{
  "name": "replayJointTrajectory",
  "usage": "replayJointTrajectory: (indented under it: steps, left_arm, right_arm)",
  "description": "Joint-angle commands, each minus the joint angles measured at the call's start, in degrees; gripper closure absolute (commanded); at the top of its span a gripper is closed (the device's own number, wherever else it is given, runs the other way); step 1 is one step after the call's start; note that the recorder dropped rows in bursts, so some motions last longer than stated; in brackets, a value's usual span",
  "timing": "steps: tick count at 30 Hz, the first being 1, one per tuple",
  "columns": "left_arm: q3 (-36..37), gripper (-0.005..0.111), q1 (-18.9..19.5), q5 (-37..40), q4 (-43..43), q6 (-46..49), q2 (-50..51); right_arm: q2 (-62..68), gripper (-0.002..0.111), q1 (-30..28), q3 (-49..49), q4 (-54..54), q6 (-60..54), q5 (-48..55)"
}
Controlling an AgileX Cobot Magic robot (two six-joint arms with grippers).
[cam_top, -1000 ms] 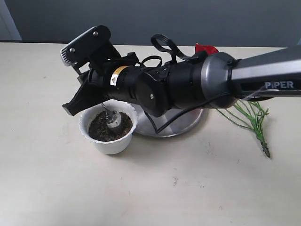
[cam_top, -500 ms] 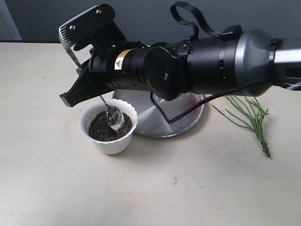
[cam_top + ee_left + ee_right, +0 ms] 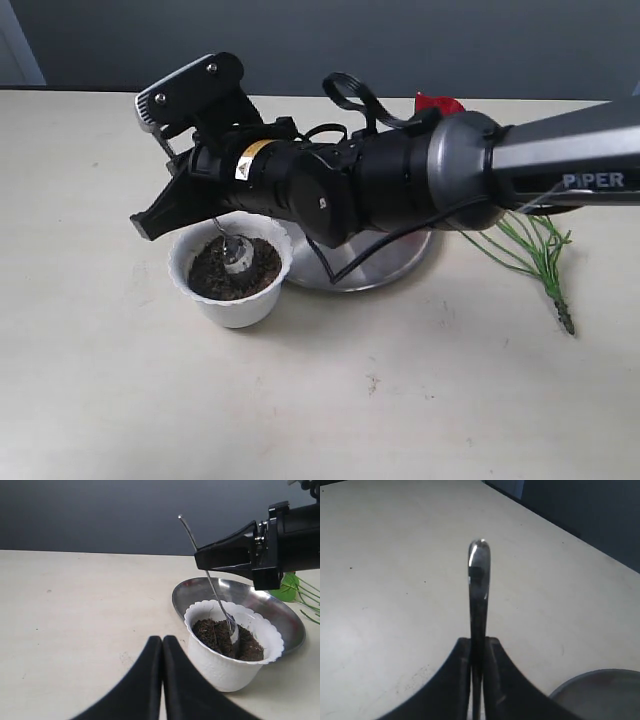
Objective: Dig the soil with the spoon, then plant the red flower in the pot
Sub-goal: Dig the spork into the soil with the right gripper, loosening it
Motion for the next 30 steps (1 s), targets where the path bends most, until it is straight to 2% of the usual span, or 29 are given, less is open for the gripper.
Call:
replayJointTrajectory:
  steps: [1,8,13,22,30]
  left_arm:
    - [0.0,0.106,-0.5,-0.2,0.1,-0.2,-0.3]
    - [0.0,0.106,-0.5,-0.2,0.1,-0.2,-0.3]
    - [0.0,0.106,-0.5,-0.2,0.1,-0.2,-0.3]
    - [0.0,0.106,-0.5,-0.2,0.1,-0.2,-0.3]
    - [0.0,0.106,-0.5,-0.2,0.1,-0.2,-0.3]
  right_arm:
    - [-3.1,0.109,0.1,0.0,-0.6,0.4,0.1]
    - [-10.4,0.109,0.3,0.0,-1.2,-0.1,6.3]
    - [-10.8,0.109,0.3,0.0,-1.1,-0.1,11.8]
    - [-2.7,0.109,0.3,0.0,-1.3,-0.1,-0.5]
    - [-3.0,0.109,0.3,0.0,-1.3,-0.1,-1.9]
